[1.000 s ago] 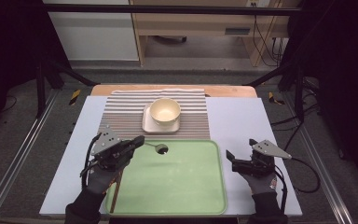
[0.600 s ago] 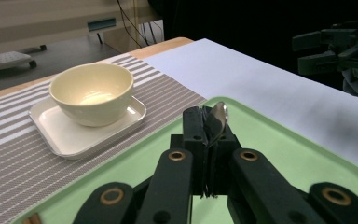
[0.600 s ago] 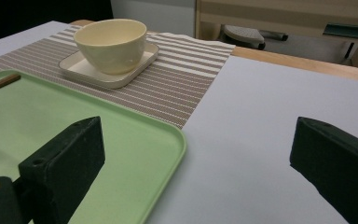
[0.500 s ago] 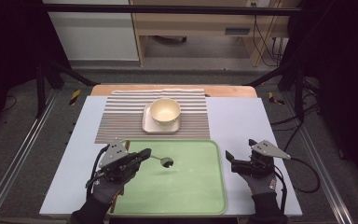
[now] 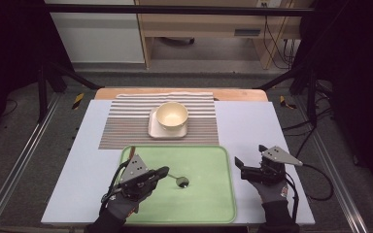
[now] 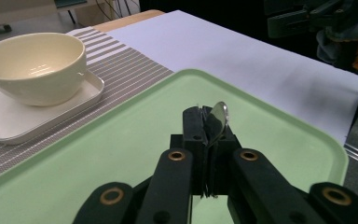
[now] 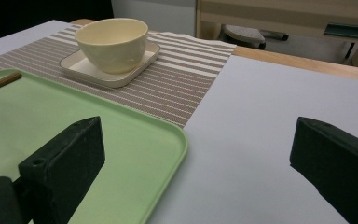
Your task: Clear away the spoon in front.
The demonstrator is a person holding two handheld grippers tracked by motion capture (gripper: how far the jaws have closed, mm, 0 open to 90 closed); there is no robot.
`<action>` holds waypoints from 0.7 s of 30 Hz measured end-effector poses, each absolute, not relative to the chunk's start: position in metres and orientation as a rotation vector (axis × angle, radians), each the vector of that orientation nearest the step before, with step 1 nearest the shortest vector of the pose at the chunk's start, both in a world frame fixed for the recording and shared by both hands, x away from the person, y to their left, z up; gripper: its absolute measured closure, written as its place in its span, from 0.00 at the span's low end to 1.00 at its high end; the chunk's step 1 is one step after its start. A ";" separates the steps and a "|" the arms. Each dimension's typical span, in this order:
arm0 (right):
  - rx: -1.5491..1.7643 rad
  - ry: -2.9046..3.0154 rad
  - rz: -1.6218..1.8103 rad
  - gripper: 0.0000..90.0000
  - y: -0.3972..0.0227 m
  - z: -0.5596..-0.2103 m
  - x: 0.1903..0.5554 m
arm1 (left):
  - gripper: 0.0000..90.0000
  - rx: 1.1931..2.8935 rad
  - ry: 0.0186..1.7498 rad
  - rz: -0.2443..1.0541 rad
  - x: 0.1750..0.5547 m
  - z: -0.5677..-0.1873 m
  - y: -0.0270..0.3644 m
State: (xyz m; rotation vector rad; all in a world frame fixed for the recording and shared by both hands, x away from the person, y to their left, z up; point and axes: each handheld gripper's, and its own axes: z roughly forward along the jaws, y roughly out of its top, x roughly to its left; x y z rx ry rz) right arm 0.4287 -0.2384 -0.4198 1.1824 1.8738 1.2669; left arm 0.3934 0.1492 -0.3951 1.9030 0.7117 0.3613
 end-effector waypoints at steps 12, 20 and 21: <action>1.184 1.871 1.268 0.04 -0.239 -0.420 0.429 | 0.98 1.913 0.710 0.313 0.394 -0.401 0.144; 1.184 1.873 1.271 0.04 -0.239 -0.420 0.429 | 0.90 1.941 0.730 0.384 0.399 -0.410 0.144; 1.185 1.873 1.271 0.04 -0.239 -0.420 0.429 | 0.88 1.944 0.735 0.395 0.400 -0.413 0.144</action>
